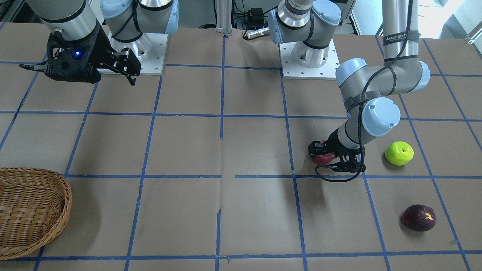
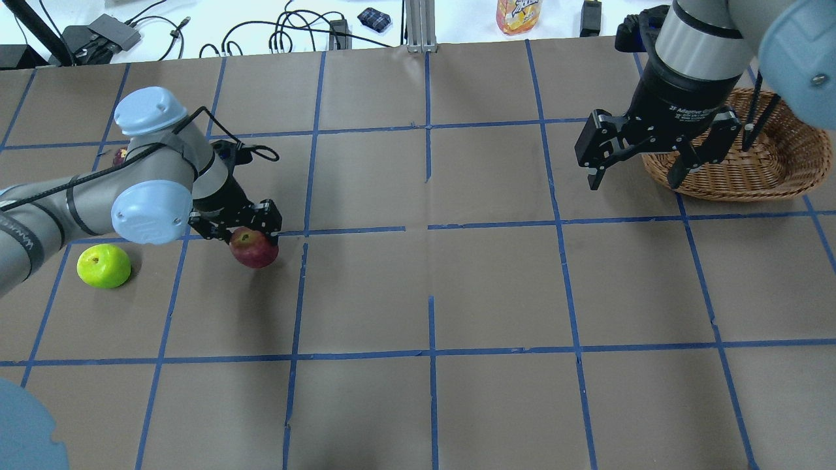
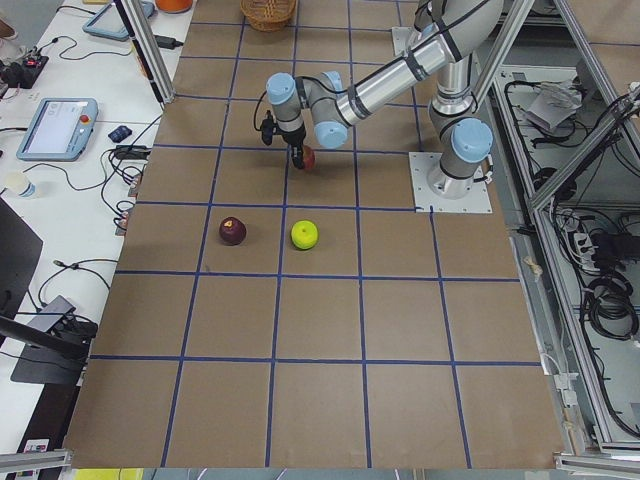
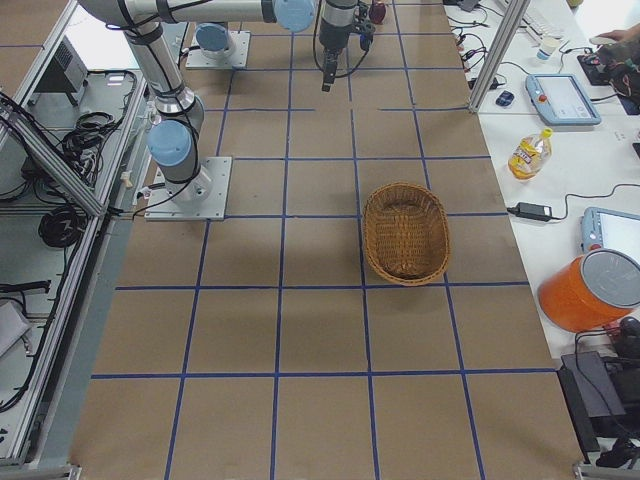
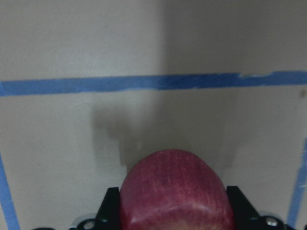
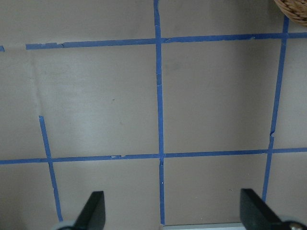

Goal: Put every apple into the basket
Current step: 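Set the red apple at center with left gripper while right approaches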

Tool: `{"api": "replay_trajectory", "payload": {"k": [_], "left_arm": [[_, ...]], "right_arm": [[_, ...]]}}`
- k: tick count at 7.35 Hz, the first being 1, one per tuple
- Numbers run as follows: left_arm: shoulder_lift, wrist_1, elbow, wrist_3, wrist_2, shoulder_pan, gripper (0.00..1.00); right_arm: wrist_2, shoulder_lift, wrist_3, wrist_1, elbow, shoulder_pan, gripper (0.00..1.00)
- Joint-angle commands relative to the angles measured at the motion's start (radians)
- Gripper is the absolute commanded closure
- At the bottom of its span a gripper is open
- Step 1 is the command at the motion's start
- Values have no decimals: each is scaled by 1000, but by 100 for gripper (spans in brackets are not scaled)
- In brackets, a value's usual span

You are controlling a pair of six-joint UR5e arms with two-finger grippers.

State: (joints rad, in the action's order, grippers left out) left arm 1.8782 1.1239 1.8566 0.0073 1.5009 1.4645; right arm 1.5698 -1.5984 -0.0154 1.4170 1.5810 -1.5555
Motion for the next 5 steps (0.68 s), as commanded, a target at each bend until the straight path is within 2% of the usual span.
{"api": "replay_trajectory", "payload": {"k": [1, 3, 5], "left_arm": [[74, 129, -228, -352, -121, 184, 86], [165, 61, -272, -562, -146, 337, 86], [254, -149, -237, -695, -154, 379, 82]], "right_arm": [[1, 0, 0, -1, 2, 0, 0], [1, 2, -2, 13, 11, 0, 0], [-2, 8, -2, 19, 11, 0, 0]]}}
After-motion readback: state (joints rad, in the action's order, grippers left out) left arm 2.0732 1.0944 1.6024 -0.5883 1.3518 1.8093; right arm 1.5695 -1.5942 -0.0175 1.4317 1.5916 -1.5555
